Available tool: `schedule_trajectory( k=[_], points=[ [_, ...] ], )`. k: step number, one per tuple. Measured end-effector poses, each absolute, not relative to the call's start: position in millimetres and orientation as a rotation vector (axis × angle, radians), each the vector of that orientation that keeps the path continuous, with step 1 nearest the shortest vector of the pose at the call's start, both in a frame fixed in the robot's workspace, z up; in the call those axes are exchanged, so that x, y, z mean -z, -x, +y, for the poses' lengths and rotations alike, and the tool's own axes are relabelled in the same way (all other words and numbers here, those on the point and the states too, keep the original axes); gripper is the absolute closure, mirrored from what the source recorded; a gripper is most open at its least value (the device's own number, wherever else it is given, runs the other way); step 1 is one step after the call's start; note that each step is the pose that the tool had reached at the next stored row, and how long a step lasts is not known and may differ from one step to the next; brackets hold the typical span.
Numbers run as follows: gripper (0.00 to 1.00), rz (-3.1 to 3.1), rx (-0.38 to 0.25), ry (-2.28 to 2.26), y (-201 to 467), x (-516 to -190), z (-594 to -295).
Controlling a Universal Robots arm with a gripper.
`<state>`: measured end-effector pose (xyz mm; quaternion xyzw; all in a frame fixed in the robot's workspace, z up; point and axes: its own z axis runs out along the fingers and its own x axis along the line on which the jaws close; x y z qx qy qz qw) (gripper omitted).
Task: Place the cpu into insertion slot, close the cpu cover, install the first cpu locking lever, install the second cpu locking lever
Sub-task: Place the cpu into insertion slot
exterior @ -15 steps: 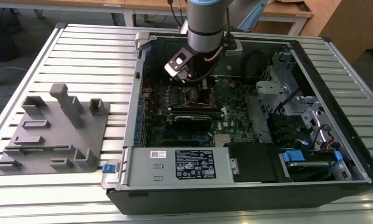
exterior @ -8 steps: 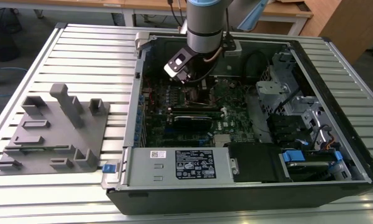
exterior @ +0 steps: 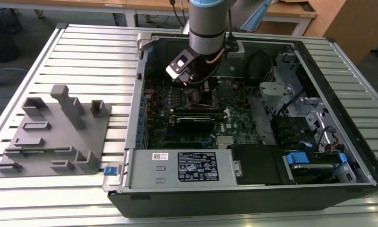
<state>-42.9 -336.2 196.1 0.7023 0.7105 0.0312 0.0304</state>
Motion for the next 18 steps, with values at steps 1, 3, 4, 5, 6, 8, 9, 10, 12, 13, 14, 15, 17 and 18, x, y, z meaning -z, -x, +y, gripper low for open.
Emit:
schedule_trajectory(
  k=[1,3,4,5,6,8,9,10,12,13,14,15,17,18],
  points=[
    [0.46,2.19,-0.096,-2.165,43.0,-195.8,-336.2],
    [0.46,2.19,-0.096,-2.165,43.2,-195.2,-336.3],
    [0.46,2.19,-0.096,-2.165,43.2,-195.0,-336.3],
    [0.46,2.19,-0.096,-2.165,43.2,-195.0,-336.3],
    [0.46,2.19,-0.096,-2.165,43.2,-195.0,-336.3],
    [0.46,2.19,-0.097,-2.165,43.3,-194.8,-336.6],
    [0.46,2.19,-0.097,-2.165,43.3,-194.8,-336.8],
    [0.46,2.19,-0.097,-2.165,43.3,-194.8,-336.9],
    [0.46,2.19,-0.096,-2.165,43.2,-194.8,-336.9],
    [0.46,2.19,-0.096,-2.165,43.2,-194.7,-337.0],
    [0.46,2.19,-0.096,-2.165,43.2,-194.5,-337.0],
    [0.46,2.19,-0.096,-2.165,43.3,-194.4,-337.0],
    [0.46,2.19,-0.096,-2.165,43.2,-194.4,-337.0],
    [0.46,2.19,-0.096,-2.165,43.2,-194.4,-337.0]
  ],
)
